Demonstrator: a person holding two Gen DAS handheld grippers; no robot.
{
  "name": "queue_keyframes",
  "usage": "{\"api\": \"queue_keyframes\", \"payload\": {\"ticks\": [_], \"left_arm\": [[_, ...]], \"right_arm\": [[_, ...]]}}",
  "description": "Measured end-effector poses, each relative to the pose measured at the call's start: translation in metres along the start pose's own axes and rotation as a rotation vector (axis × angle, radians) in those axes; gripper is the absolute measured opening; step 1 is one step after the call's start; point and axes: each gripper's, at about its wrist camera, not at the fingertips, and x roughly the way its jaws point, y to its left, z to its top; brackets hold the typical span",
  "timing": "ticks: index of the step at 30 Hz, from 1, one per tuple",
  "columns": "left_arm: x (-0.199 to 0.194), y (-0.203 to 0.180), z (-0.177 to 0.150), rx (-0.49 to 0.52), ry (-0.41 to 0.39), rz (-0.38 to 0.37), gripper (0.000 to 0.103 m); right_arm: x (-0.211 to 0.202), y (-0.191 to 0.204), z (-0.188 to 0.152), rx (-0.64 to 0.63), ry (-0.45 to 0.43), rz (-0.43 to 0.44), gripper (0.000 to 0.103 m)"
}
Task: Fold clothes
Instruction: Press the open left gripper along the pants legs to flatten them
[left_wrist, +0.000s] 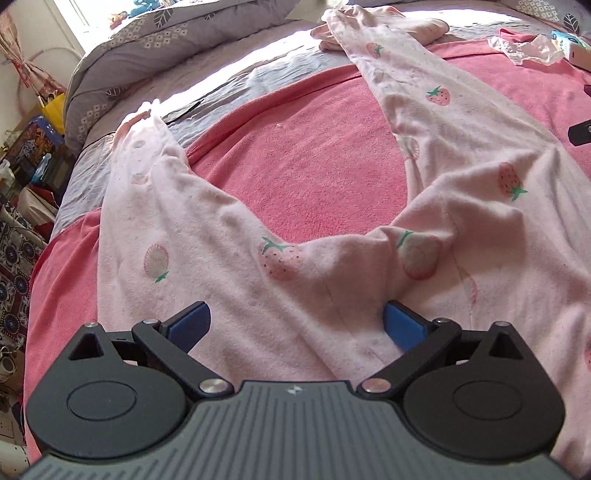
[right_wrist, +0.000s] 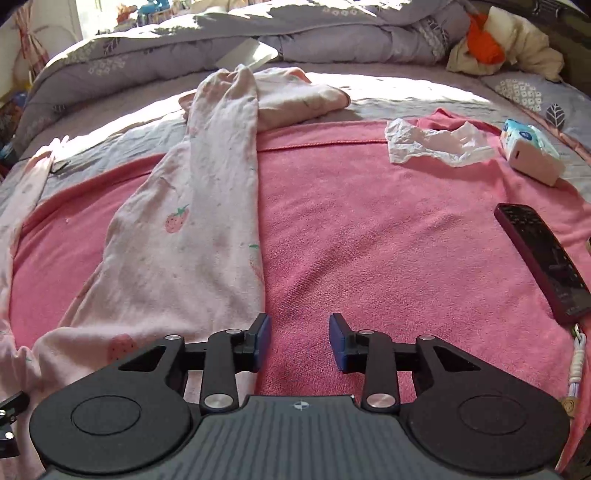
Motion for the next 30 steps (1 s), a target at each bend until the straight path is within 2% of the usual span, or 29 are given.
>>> {"api": "queue_keyframes", "payload": {"ticks": [1, 2, 3, 4, 5, 6, 7, 10, 12, 13, 15, 17, 19, 21, 23, 24, 25, 26, 28, 30], "left_arm": [[0.001, 0.001, 0.000, 0.008, -0.004, -0.011, 0.103], [0.001, 0.002, 0.000, 0.011, -0.006, -0.019, 0.103], [0.001, 0.003, 0.000, 0.013, -0.008, -0.026, 0.103], [0.001, 0.004, 0.000, 0.015, -0.009, -0.032, 0.103], [0.001, 0.004, 0.000, 0.017, -0.011, -0.036, 0.103], [0.001, 0.004, 0.000, 0.021, -0.014, -0.038, 0.103], [0.001, 0.004, -0.001, 0.028, -0.017, -0.040, 0.103], [0.000, 0.004, -0.002, 0.060, -0.027, -0.048, 0.103], [-0.001, 0.004, -0.004, 0.082, -0.035, -0.054, 0.103], [-0.002, 0.005, -0.005, 0.094, -0.040, -0.058, 0.103], [-0.003, 0.007, -0.008, 0.112, -0.046, -0.069, 0.103], [-0.005, 0.011, -0.011, 0.133, -0.044, -0.073, 0.103], [-0.007, 0.017, -0.016, 0.149, -0.042, -0.085, 0.103], [-0.010, 0.023, -0.021, 0.158, -0.041, -0.099, 0.103], [-0.012, 0.028, -0.027, 0.173, -0.033, -0.097, 0.103], [-0.014, 0.031, -0.029, 0.177, -0.030, -0.093, 0.103], [-0.015, 0.033, -0.031, 0.181, -0.027, -0.089, 0.103], [-0.017, 0.035, -0.032, 0.182, -0.022, -0.083, 0.103], [-0.020, 0.039, -0.030, 0.186, -0.021, -0.063, 0.103], [-0.025, 0.040, -0.024, 0.206, -0.055, -0.033, 0.102]], "right_arm": [[-0.006, -0.007, -0.009, 0.064, 0.042, 0.108, 0.058], [-0.009, -0.009, -0.019, 0.105, 0.091, 0.181, 0.062], [-0.012, -0.009, -0.031, 0.136, 0.141, 0.242, 0.062], [-0.013, -0.005, -0.041, 0.137, 0.182, 0.268, 0.054], [-0.017, 0.005, -0.050, 0.109, 0.194, 0.234, 0.045], [-0.020, 0.017, -0.059, 0.074, 0.199, 0.185, 0.021], [-0.024, 0.028, -0.068, 0.039, 0.204, 0.136, 0.012], [-0.034, 0.043, -0.065, 0.010, 0.164, -0.003, 0.003], [-0.034, 0.044, -0.069, -0.079, 0.114, -0.166, 0.004], [-0.027, 0.040, -0.074, -0.103, 0.118, -0.242, 0.001], [-0.021, 0.030, -0.083, -0.101, 0.096, -0.292, 0.000], [-0.024, 0.031, -0.081, -0.109, 0.076, -0.349, 0.000], [-0.031, 0.034, -0.075, -0.096, 0.060, -0.414, 0.008], [-0.048, 0.036, -0.070, -0.005, -0.005, -0.321, 0.013], [-0.063, 0.043, -0.066, 0.064, -0.076, -0.198, 0.023], [-0.064, 0.055, -0.064, 0.051, -0.110, -0.144, 0.034], [-0.061, 0.070, -0.064, 0.023, -0.131, -0.119, 0.040], [-0.055, 0.082, -0.067, 0.001, -0.130, -0.110, 0.041], [-0.033, 0.104, -0.081, -0.025, -0.047, -0.100, 0.041], [-0.019, 0.114, -0.119, -0.047, 0.018, -0.146, 0.041]]}}
